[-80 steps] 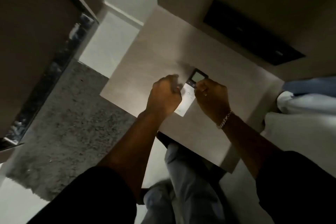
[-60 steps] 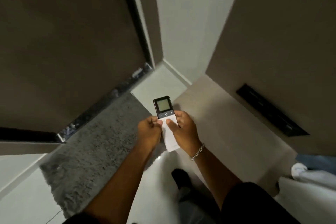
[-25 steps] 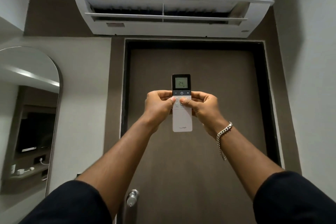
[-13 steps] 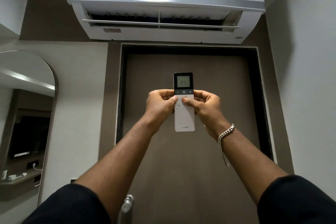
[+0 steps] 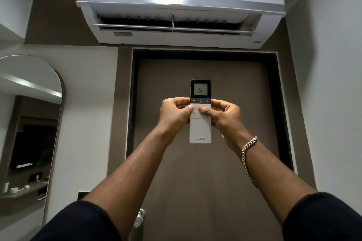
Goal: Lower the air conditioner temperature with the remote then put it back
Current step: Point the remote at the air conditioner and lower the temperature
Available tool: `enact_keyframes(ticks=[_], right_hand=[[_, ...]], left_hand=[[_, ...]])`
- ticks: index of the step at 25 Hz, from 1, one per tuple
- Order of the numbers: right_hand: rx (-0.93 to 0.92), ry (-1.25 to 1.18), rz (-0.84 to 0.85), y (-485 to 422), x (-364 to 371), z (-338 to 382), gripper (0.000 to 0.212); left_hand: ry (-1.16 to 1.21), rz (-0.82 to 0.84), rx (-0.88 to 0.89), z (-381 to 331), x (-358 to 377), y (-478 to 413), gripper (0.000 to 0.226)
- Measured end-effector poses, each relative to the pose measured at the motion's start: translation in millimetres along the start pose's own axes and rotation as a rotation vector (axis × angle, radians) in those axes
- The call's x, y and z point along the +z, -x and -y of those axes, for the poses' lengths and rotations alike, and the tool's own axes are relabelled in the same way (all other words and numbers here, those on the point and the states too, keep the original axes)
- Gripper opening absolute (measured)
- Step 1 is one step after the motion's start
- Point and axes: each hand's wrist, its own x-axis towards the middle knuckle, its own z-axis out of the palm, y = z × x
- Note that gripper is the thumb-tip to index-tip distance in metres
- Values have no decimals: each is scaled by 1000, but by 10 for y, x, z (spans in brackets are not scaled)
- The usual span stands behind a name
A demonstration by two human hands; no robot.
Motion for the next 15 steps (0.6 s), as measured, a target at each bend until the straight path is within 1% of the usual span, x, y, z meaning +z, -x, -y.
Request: enact_keyframes(ticks=[3, 9, 12, 15], right_hand=[[11, -19, -13, 16, 6, 16, 24], [12, -3, 2, 32, -40, 43, 38], [10, 6, 10, 36, -49, 44, 38], [3, 17, 10, 50, -43, 44, 38]], left_hand=[[-3, -28, -8, -5, 41, 15, 26], [23, -26, -30, 1, 52, 24, 28], [36, -49, -42, -2, 49, 14, 30], [17, -63, -34, -5, 44, 7, 27]])
